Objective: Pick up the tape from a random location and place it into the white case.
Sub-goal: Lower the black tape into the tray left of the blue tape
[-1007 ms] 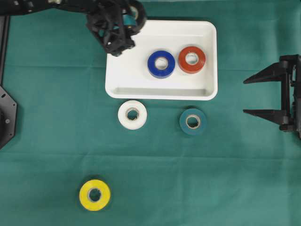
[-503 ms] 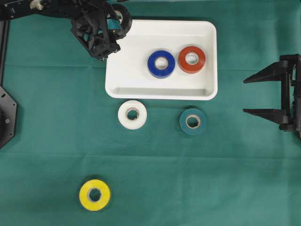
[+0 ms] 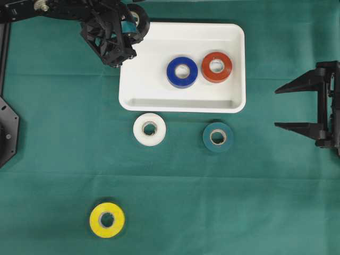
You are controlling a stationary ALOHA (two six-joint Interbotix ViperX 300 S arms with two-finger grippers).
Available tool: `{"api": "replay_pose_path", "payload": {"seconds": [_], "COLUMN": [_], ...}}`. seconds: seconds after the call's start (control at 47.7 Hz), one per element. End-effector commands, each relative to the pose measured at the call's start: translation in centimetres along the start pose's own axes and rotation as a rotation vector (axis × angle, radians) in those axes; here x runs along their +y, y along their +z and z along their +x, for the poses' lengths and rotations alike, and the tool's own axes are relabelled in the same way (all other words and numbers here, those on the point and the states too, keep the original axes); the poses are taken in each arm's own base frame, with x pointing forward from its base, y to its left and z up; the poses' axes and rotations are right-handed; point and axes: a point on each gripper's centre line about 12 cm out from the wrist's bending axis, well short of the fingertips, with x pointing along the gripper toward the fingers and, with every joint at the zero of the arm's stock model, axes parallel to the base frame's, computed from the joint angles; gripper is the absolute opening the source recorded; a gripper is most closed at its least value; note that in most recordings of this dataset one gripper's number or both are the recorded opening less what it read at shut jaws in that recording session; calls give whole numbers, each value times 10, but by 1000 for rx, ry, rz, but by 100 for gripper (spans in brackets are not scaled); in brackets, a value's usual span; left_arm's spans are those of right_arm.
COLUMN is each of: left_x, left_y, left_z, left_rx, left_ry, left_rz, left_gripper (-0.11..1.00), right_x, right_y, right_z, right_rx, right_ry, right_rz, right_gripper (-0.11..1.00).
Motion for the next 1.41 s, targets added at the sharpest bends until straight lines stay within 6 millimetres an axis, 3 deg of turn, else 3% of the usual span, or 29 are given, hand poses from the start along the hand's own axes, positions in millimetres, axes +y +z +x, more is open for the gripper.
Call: {"api": "replay_pose_path", "payload": {"seconds": [0.0, 1.091, 1.384], "left_x": [-1, -6, -7], "left_y": [6, 6, -2], "left_z": [-11, -9, 6], "left_rx": [-40, -34, -31], "left_ry": [-2, -9, -11], "left_rz": [2, 12, 6], "left_gripper": [19, 19, 19], "right_x": [0, 0, 0], "right_y": [8, 8, 8], "right_z": [0, 0, 0], "right_rx": [-21, -21, -21], "right_ry": [0, 0, 0], "right_rz": [0, -1, 0], "right_gripper": [84, 84, 84]}}
